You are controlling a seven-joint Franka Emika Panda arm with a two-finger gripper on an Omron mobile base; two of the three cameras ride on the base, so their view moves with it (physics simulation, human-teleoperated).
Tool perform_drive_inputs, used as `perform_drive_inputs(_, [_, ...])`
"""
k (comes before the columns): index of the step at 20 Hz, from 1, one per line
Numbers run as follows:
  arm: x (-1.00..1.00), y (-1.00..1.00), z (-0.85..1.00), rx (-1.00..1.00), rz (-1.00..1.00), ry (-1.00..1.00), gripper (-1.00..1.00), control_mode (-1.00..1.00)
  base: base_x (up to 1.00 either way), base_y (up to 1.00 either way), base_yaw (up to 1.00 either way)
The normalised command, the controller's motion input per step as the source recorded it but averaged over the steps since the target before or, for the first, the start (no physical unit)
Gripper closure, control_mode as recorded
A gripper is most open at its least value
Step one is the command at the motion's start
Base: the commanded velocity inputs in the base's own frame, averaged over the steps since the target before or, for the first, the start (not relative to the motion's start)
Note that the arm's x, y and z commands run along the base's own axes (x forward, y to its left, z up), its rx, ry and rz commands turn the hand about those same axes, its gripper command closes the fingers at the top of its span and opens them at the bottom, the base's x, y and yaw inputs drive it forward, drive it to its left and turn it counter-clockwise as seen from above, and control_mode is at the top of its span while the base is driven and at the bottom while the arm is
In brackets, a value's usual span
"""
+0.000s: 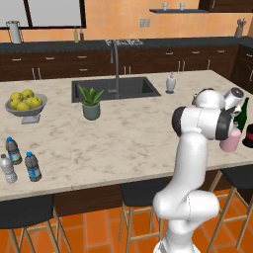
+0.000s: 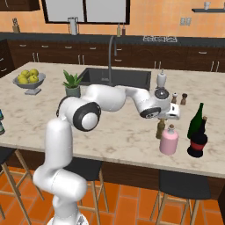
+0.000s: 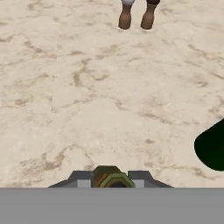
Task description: Move the plastic bottles in the middle to the plastics group, and the glass bottles in the middle to the glass group.
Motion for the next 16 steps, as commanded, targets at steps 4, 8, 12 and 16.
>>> perform_drive_inputs(4, [0.28,0.00,-0.38,0.03,0.06,0.00,1.00,-1.00,0.00,0.00,0.00])
perform_drive_inputs(8, [0.08,0.03,-0.44,0.01,0.08,0.00,1.00,-1.00,0.00,0.00,0.00])
perform_drive_inputs(12, [0.00,0.09,-0.50,0.00,0.07,0.05,-1.00,-1.00,0.00,0.00,0.00])
perform_drive_inputs(16, [-0.01,0.17,-0.23,0.00,0.06,0.01,-1.00,-1.00,0.00,0.00,0.00])
